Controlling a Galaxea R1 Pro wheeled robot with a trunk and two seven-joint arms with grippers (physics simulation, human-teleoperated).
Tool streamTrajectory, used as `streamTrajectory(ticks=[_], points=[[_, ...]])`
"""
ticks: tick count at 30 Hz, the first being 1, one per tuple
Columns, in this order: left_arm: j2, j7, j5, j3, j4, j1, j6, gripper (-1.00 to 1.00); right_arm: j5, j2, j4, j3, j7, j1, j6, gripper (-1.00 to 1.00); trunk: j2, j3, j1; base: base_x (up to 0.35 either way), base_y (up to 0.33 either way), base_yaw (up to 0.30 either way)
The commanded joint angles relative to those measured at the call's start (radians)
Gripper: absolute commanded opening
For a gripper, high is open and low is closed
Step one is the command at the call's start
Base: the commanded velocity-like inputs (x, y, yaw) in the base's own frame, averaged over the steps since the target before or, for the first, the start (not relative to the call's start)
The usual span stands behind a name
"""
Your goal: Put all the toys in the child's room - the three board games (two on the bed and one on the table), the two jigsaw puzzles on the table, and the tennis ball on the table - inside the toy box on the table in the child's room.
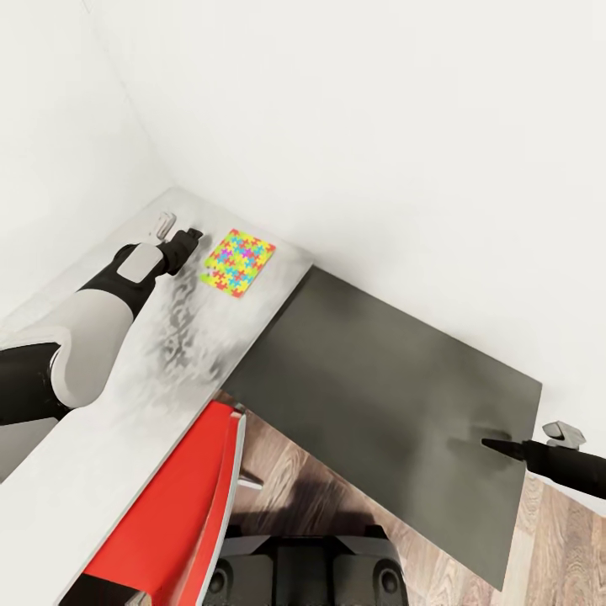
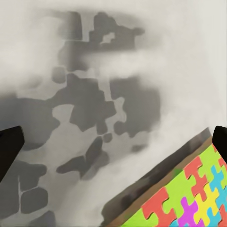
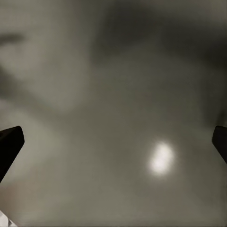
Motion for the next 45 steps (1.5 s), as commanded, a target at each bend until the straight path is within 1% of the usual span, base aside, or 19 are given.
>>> streamTrajectory(ticks=[1,21,45], points=[[-0.001,0.008,0.012,0.005,-0.001,0.001,0.006,1.00,0.005,-0.001,0.000,-0.001,0.007,0.000,0.005,1.00,-0.001,-0.002,0.001,0.000,0.000,0.000],[-0.004,0.008,0.010,0.004,0.021,0.001,0.005,1.00,0.005,-0.003,-0.014,-0.002,0.009,0.005,0.010,1.00,-0.001,-0.008,0.001,0.000,0.000,-0.010],[-0.005,0.008,0.009,0.003,0.023,0.002,0.005,1.00,0.005,-0.003,-0.019,-0.003,0.009,0.006,0.010,1.00,-0.001,-0.012,0.001,0.000,0.000,-0.200]])
